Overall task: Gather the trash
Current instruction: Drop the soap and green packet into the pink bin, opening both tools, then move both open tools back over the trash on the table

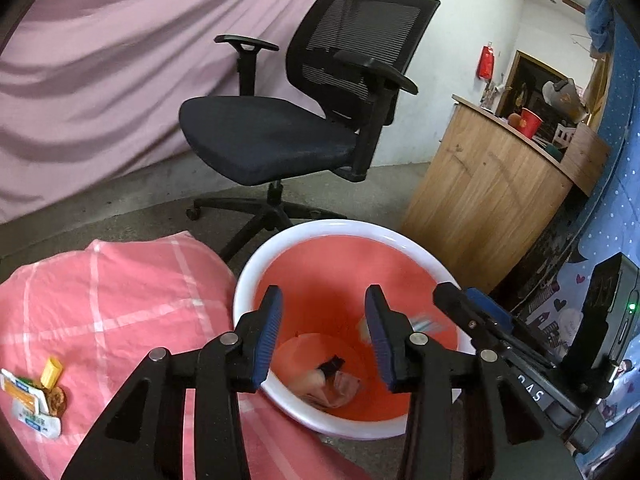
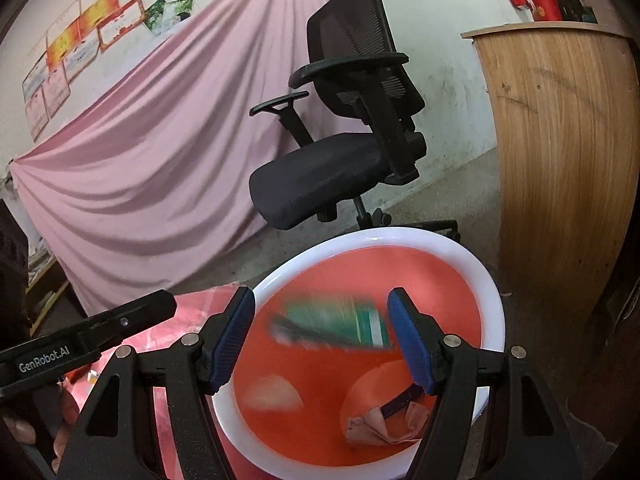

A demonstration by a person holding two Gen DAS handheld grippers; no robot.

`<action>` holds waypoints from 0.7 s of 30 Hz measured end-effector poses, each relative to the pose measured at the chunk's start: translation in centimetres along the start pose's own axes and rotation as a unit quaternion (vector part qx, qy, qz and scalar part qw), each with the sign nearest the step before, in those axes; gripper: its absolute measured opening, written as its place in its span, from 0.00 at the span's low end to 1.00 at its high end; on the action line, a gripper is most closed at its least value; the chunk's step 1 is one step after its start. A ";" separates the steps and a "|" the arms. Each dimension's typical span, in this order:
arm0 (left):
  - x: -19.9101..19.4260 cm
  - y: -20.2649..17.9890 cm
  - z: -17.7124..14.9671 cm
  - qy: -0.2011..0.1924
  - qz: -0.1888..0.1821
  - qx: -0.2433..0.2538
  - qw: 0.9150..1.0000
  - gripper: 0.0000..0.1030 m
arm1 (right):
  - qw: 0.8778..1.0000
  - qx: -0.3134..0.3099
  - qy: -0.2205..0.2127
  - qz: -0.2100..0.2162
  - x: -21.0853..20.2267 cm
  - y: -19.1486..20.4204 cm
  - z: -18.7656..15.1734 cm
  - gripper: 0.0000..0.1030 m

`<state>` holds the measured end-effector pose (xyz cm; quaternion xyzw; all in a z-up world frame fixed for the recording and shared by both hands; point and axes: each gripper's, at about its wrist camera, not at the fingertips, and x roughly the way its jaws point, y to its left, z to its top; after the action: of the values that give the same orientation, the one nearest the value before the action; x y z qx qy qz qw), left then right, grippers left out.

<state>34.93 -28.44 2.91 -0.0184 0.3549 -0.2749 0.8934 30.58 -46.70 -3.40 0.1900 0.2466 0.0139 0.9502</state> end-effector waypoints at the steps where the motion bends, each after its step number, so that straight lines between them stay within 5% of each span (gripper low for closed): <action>1: -0.2 0.2 0.0 -0.003 0.003 -0.002 1.000 0.36 | 1.000 -0.001 -0.001 0.000 -0.1 0.1 0.0 0.68; 5: -1.6 1.5 -0.7 -0.025 0.022 -0.010 0.999 0.39 | 1.000 -0.010 -0.018 0.006 -0.6 1.0 0.1 0.70; 13: -7.2 5.2 -2.2 -0.102 0.090 -0.032 0.990 0.59 | 0.995 -0.056 -0.080 0.037 -2.4 5.4 0.2 0.91; 17: -10.9 7.0 -3.5 -0.170 0.143 -0.047 0.974 0.99 | 0.988 -0.082 -0.119 0.053 -3.2 8.3 0.0 1.00; 21: -14.2 8.8 -5.3 -0.220 0.189 -0.054 0.955 0.99 | 0.978 -0.120 -0.153 0.079 -3.8 11.5 -0.5 1.00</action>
<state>27.25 -12.96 5.75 -0.0588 0.1611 -0.0704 0.9827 27.77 -36.28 2.22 0.0936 0.0793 0.0893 0.9884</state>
